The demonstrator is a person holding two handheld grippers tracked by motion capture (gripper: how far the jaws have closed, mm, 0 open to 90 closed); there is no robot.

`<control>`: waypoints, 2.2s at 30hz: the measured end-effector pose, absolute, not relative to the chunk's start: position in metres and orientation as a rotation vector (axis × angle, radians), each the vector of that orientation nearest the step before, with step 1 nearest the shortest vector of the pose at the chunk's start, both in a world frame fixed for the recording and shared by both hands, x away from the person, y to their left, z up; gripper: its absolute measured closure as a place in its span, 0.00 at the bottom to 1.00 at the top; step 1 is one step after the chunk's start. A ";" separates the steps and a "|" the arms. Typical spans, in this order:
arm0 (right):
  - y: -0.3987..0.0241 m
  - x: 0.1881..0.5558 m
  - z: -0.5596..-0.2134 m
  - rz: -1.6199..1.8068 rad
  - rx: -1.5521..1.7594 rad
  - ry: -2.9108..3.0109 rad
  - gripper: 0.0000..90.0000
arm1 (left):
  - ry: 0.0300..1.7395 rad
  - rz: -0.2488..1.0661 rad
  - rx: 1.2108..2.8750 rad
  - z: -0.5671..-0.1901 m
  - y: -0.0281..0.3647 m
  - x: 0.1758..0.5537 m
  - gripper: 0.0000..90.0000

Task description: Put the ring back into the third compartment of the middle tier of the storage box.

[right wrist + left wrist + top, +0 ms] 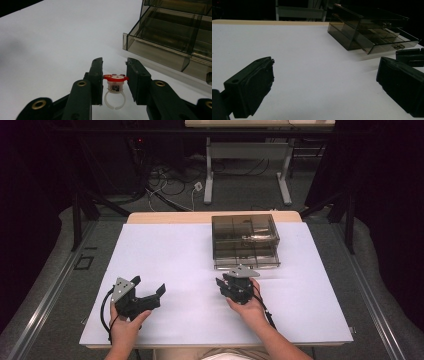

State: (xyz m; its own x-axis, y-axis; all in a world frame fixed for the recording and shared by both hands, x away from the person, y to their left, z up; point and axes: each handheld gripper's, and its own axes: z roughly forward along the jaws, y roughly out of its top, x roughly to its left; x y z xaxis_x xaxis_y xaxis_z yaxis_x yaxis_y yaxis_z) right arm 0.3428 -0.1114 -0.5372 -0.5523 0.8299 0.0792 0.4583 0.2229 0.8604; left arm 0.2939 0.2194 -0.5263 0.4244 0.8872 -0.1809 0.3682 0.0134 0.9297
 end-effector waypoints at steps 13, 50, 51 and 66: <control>-0.119 0.345 -0.530 1.276 1.193 2.075 0.74 | 1.143 0.584 1.566 -0.526 0.220 0.294 0.01; -0.142 0.358 -0.505 1.288 1.209 1.998 0.74 | 1.149 0.583 1.557 -0.527 0.220 0.294 0.01; -0.142 0.358 -0.505 1.288 1.209 1.998 0.74 | 1.149 0.583 1.557 -0.527 0.220 0.294 0.01; -0.155 0.364 -0.503 1.284 1.237 1.946 0.74 | 1.149 0.582 1.559 -0.527 0.220 0.294 0.01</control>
State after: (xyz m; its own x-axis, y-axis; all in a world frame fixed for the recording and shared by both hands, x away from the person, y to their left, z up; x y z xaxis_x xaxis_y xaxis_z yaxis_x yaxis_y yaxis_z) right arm 0.3641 -0.1552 -0.5033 -0.4644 0.8826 0.0727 0.4143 0.1440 0.8987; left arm 0.2944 0.2201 -0.5270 0.4171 0.8882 -0.1929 0.3701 0.0278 0.9286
